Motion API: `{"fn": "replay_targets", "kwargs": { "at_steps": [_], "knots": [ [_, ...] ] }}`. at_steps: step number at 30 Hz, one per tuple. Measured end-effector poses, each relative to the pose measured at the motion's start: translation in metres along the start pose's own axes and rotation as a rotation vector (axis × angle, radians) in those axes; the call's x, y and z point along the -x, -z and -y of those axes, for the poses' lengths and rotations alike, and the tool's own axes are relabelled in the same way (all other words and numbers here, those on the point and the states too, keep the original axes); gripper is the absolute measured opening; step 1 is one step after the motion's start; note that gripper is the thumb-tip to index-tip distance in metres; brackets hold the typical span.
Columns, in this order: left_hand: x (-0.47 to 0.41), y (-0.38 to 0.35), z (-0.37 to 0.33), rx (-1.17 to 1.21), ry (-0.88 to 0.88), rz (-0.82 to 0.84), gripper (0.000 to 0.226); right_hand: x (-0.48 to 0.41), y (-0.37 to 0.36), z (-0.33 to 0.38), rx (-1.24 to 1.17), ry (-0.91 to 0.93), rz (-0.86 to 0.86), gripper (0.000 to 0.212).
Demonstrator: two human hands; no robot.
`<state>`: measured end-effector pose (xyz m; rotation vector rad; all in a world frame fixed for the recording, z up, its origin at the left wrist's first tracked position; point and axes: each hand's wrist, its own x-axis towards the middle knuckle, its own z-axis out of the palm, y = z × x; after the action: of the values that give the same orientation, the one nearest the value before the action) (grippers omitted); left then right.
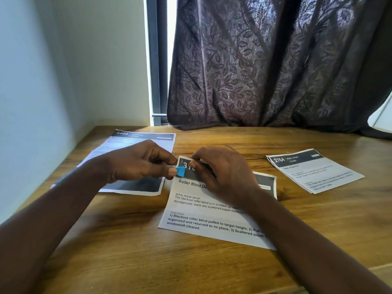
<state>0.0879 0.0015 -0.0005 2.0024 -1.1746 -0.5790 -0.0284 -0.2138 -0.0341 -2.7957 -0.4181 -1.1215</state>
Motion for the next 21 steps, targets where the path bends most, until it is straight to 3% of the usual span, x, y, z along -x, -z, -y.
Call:
{"fn": "replay_targets", "kwargs": {
  "at_steps": [4,7,9,11,18,21],
  "knots": [
    [0.005,0.004,0.001,0.043,0.009,-0.024,0.032,0.000,0.000,0.000,-0.008,-0.027,0.001,0.014],
    [0.004,0.004,0.008,0.059,-0.044,-0.255,0.041,0.001,0.000,0.000,-0.064,-0.064,-0.020,0.014],
    [-0.001,0.005,0.016,-0.072,-0.094,-0.429,0.058,0.002,0.000,-0.001,-0.072,-0.077,-0.016,0.014],
    [-0.004,0.004,0.022,-0.265,-0.085,-0.500,0.065,0.003,0.000,-0.001,-0.068,-0.085,-0.008,0.015],
    [-0.007,-0.003,0.019,-0.544,0.072,-0.311,0.048,0.004,-0.003,-0.005,-0.114,-0.125,0.005,0.016],
    [-0.006,-0.004,0.016,-0.470,0.025,-0.389,0.058,0.004,-0.003,-0.006,-0.108,-0.137,-0.015,0.017]
  ]
}}
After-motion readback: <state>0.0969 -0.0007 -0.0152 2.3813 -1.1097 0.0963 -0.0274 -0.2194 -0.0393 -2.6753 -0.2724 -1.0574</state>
